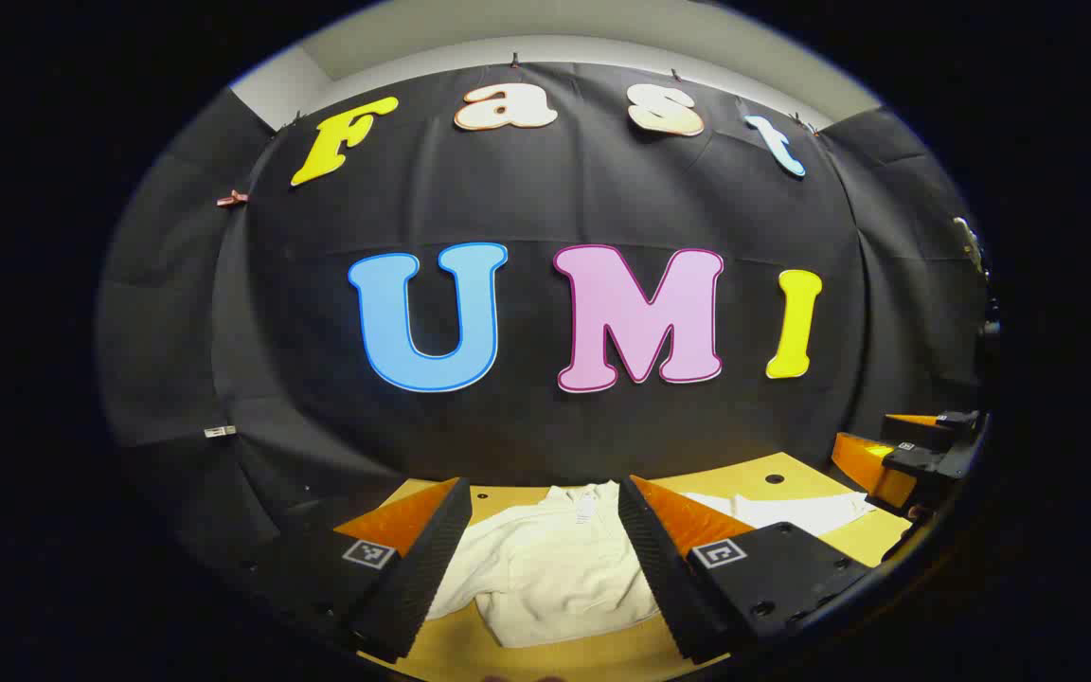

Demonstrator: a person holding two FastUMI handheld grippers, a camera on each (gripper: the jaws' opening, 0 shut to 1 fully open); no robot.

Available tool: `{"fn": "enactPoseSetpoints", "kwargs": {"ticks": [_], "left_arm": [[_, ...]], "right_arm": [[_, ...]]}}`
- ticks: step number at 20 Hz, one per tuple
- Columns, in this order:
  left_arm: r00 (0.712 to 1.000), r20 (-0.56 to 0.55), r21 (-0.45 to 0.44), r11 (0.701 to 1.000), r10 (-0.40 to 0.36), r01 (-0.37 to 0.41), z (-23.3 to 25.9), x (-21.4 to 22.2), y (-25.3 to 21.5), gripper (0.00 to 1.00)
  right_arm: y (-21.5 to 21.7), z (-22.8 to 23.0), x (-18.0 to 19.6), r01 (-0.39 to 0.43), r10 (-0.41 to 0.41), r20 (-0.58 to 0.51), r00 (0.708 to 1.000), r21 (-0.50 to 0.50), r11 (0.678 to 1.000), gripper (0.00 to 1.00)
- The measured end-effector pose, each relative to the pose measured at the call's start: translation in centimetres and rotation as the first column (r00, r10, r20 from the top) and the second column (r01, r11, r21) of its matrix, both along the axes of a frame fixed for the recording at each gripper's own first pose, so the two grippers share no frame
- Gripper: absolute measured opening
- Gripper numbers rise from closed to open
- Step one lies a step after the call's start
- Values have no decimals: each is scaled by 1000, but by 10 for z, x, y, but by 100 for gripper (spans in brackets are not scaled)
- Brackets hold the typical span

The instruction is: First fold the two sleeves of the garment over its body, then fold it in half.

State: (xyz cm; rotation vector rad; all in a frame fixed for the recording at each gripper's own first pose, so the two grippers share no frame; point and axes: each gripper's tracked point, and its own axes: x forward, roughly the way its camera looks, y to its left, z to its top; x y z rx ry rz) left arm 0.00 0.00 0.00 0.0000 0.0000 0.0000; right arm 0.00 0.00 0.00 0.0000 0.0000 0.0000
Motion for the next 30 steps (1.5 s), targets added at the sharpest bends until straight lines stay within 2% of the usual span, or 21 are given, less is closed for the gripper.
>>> {"fn": "enactPoseSetpoints", "kwargs": {"ticks": [2,7,20,30], "left_arm": [[1000,-14,25,1000,-6,6,-8,6,7,98],[999,-31,-32,999,-36,35,-16,11,7,97],[999,-33,-27,999,-40,39,-17,31,21,97],[997,-65,-47,998,-33,30,-30,40,24,97]], "right_arm": [[8,-3,1,-14,14,-12,1000,0,1000,98],[20,-1,4,-26,26,-15,1000,-10,1000,98],[29,-8,24,-25,25,-36,999,-11,1000,98],[-3,-24,43,44,-47,-81,996,-39,998,99]]}}
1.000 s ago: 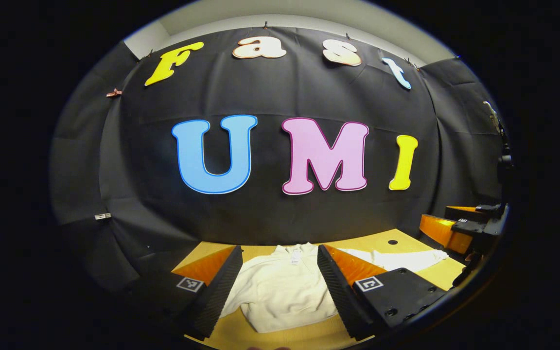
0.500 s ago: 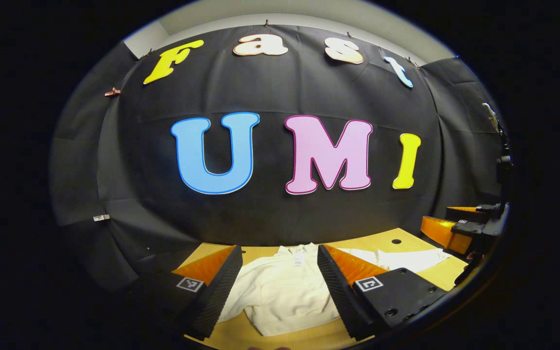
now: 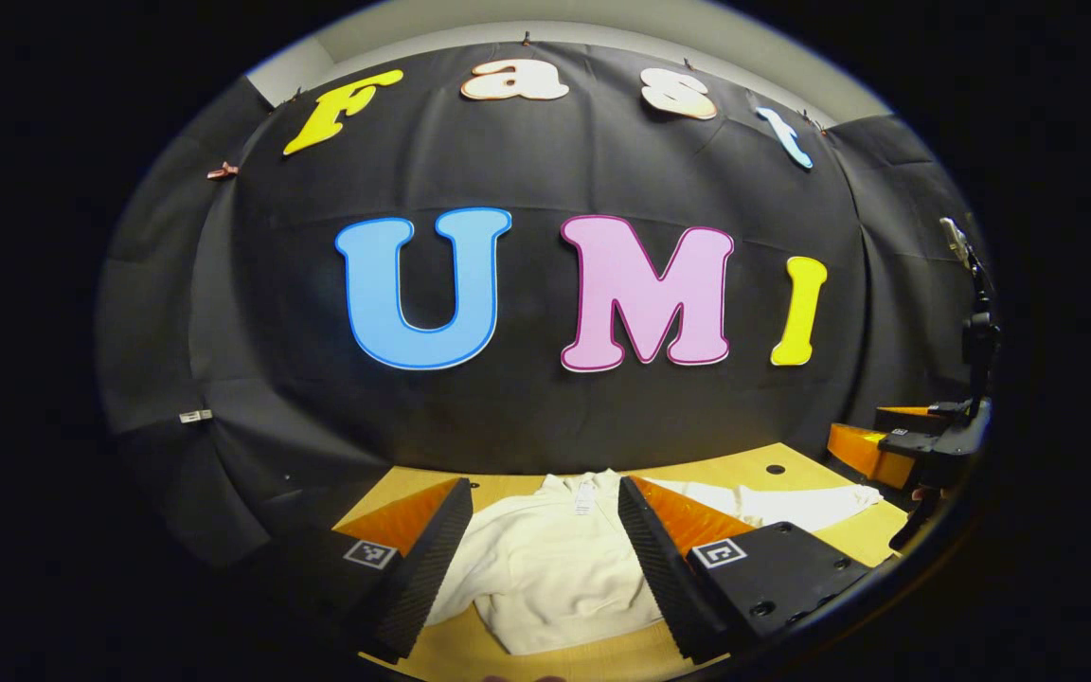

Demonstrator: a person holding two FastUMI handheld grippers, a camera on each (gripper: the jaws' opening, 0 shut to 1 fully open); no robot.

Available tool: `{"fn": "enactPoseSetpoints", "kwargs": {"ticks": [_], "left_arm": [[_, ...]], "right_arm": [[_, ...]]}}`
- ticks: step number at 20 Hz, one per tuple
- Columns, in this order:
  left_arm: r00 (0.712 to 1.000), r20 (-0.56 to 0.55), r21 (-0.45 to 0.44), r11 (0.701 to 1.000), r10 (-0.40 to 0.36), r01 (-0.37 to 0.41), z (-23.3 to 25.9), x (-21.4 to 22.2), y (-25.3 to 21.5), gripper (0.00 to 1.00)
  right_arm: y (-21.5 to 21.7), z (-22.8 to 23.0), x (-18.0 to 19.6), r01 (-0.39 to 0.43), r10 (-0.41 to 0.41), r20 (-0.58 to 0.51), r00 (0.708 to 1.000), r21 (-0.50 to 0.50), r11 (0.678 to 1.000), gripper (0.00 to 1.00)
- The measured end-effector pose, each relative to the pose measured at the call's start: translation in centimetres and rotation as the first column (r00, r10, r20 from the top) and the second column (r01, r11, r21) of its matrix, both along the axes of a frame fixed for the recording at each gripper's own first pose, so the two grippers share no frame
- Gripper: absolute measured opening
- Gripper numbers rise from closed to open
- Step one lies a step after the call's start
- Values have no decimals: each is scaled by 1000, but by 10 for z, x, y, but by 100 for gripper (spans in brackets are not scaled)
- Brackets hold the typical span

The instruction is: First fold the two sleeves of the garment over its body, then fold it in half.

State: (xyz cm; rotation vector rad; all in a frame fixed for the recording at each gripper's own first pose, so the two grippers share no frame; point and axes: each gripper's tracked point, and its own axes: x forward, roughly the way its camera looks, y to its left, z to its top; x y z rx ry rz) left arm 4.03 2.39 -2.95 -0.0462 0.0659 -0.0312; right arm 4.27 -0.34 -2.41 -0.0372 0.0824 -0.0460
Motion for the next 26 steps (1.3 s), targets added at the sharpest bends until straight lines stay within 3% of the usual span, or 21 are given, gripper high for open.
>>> {"fn": "enactPoseSetpoints", "kwargs": {"ticks": [10,13,22,26], "left_arm": [[998,-54,19,999,33,-32,-17,-1,-8,97],[995,-78,34,998,54,-52,-25,0,-12,97],[981,-150,66,991,122,-113,-49,1,-36,97],[972,-193,72,990,134,-123,-63,1,-50,97]], "right_arm": [[-113,-57,28,167,-174,-124,977,-66,984,97],[-146,-79,36,197,-201,-177,963,-42,980,98],[-266,-142,63,328,-334,-307,891,-73,942,98],[-310,-167,71,357,-388,-337,858,-153,921,98]]}}
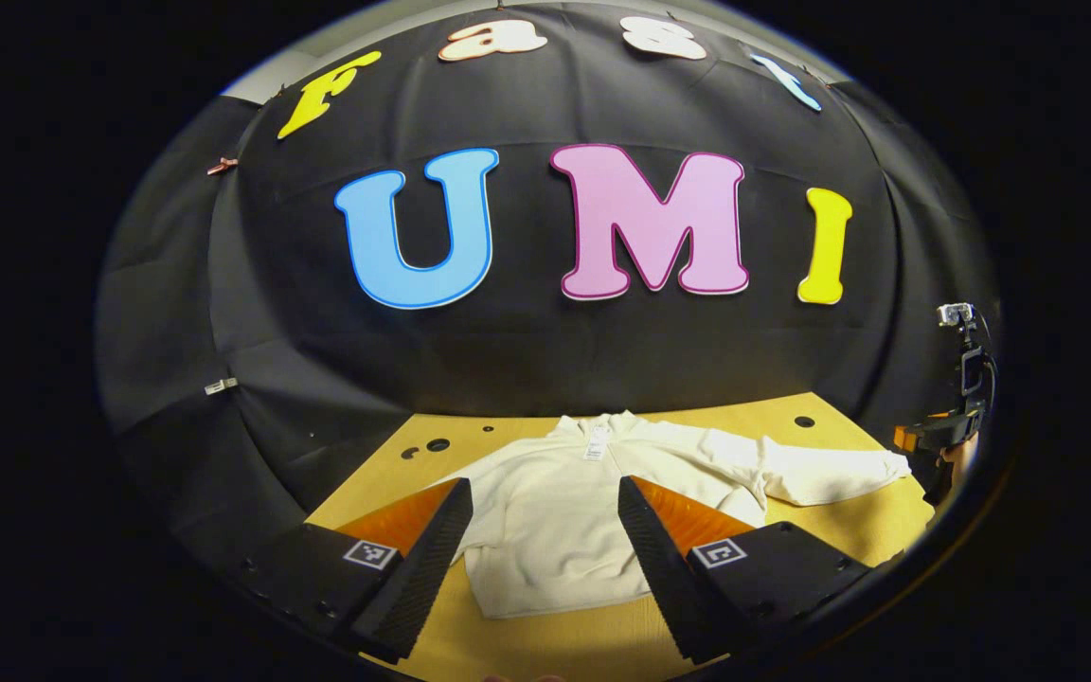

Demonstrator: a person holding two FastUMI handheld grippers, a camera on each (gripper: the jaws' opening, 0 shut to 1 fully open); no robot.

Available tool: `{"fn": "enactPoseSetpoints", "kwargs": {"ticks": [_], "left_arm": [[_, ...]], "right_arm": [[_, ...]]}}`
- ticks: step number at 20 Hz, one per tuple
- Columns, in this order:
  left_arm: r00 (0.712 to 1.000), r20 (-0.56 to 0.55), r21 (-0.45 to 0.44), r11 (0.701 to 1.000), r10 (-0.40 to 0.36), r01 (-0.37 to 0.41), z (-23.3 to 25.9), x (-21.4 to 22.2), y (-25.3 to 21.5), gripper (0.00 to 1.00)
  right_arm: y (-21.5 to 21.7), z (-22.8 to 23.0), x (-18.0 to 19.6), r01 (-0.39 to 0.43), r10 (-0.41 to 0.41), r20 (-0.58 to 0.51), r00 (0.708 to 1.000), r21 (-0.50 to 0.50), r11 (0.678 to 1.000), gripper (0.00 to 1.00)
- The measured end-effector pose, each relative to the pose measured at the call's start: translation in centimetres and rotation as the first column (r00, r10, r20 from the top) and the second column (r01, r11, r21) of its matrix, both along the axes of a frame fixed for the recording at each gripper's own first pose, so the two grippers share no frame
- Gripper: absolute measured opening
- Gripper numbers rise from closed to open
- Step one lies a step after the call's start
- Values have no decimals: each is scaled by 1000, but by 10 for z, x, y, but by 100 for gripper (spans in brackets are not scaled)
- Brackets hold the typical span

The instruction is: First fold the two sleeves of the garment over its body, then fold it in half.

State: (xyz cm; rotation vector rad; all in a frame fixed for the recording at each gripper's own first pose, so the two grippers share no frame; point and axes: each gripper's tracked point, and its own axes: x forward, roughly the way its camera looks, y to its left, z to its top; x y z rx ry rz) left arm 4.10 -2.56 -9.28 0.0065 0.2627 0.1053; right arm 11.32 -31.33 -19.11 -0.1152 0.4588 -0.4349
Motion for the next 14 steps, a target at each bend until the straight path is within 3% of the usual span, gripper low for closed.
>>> {"fn": "enactPoseSetpoints", "kwargs": {"ticks": [8,14], "left_arm": [[999,-39,-6,1000,19,-19,-14,-2,-3,97],[996,-83,25,999,33,-31,-29,-2,-2,98]], "right_arm": [[-55,-65,12,40,-34,-152,988,35,999,98],[-64,-99,19,-11,12,-251,968,4,1000,98]]}}
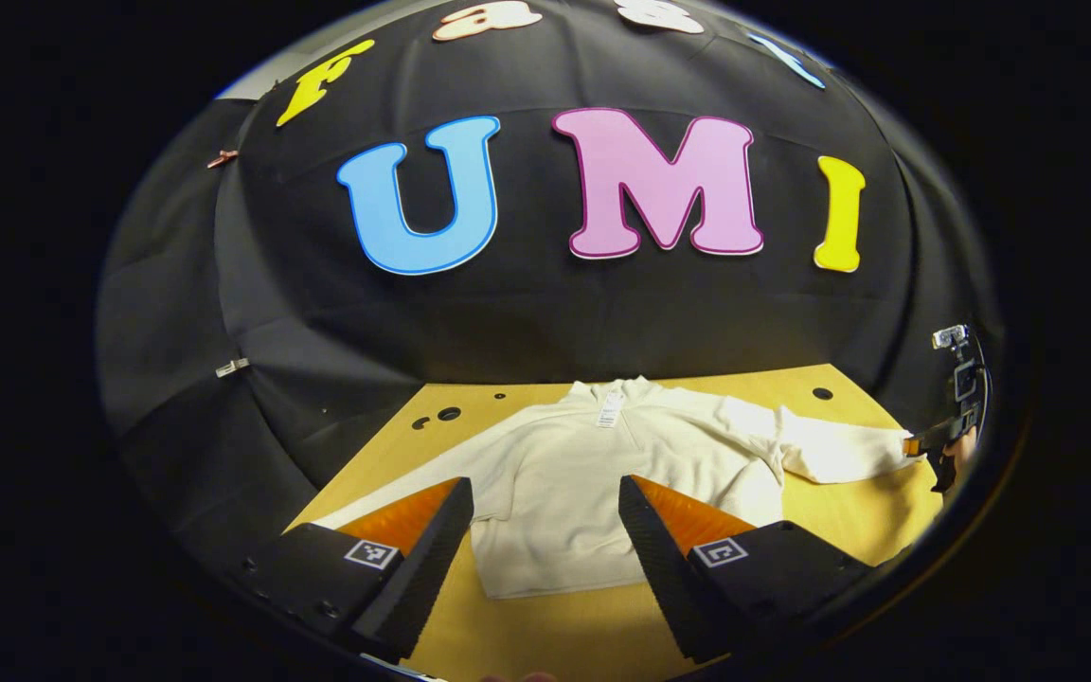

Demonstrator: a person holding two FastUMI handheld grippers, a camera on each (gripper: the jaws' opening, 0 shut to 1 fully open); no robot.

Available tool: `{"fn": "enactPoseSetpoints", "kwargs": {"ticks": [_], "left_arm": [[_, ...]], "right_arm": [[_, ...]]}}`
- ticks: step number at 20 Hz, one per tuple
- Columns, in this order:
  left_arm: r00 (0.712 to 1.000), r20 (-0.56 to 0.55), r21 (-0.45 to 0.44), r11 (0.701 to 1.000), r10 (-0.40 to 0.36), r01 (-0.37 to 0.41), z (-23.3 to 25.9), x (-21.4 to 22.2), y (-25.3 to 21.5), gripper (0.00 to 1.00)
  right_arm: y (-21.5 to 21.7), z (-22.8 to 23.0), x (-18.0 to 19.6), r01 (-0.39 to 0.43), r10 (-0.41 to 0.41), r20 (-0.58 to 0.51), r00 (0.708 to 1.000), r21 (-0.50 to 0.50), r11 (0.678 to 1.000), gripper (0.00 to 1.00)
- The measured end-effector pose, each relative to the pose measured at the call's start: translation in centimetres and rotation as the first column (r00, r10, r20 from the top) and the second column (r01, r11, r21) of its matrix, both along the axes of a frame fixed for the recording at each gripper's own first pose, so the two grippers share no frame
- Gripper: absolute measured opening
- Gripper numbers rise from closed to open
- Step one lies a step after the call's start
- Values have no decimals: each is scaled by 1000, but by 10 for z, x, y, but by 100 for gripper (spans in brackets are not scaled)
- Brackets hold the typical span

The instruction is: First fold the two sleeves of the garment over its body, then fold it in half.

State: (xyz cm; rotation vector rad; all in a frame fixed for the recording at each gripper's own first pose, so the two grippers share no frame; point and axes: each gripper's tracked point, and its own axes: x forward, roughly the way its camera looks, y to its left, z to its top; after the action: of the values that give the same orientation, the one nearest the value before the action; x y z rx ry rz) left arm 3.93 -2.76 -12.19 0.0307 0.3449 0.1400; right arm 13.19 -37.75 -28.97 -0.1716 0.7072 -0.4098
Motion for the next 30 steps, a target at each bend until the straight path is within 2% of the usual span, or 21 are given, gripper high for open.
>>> {"fn": "enactPoseSetpoints", "kwargs": {"ticks": [6,8,11,14,18,19,20,21,23,24,25,26,27,29,30], "left_arm": [[999,-22,23,999,-39,39,-9,1,-6,97],[999,-19,29,999,-45,45,-7,1,-8,97],[999,-8,25,998,-53,53,-3,3,-13,97],[998,-10,21,998,-61,61,-6,6,-19,97],[997,-7,20,997,-77,77,-6,6,-29,97],[997,-10,17,997,-81,81,-7,6,-32,97],[996,-11,15,996,-84,84,-9,7,-34,97],[996,-12,15,996,-83,83,-8,7,-35,97],[996,-5,15,996,-85,85,-5,6,-37,97],[996,-3,15,996,-87,87,-4,6,-38,97],[996,-3,17,996,-86,86,-5,5,-38,97],[997,-5,17,996,-82,82,-6,4,-36,97],[997,-9,14,997,-78,78,-7,4,-36,97],[997,-13,10,997,-71,71,-7,2,-35,97],[998,-13,12,998,-68,68,-7,1,-33,97]], "right_arm": [[1,-10,-11,51,-47,-62,997,67,996,98],[0,-11,-7,47,-43,-47,998,78,996,98],[1,-12,-9,57,-53,-28,998,153,987,96],[3,-19,-9,93,-96,-2,995,276,957,93],[7,-21,-7,58,-60,-2,998,259,964,90],[10,-20,-3,45,-49,9,999,262,964,76],[17,-22,-2,37,-41,11,999,250,968,76],[20,-22,0,13,-16,13,1000,220,975,50],[25,-22,3,-5,4,3,1000,152,988,28],[26,-21,1,-10,12,-9,1000,128,992,28],[29,-17,1,-18,19,-7,1000,123,992,22],[33,-19,2,-33,36,-14,999,147,989,10],[34,-18,3,-36,38,-9,999,154,987,15],[37,-20,9,-43,47,-21,999,150,988,10],[38,-22,8,-45,51,-35,998,148,988,15]]}}
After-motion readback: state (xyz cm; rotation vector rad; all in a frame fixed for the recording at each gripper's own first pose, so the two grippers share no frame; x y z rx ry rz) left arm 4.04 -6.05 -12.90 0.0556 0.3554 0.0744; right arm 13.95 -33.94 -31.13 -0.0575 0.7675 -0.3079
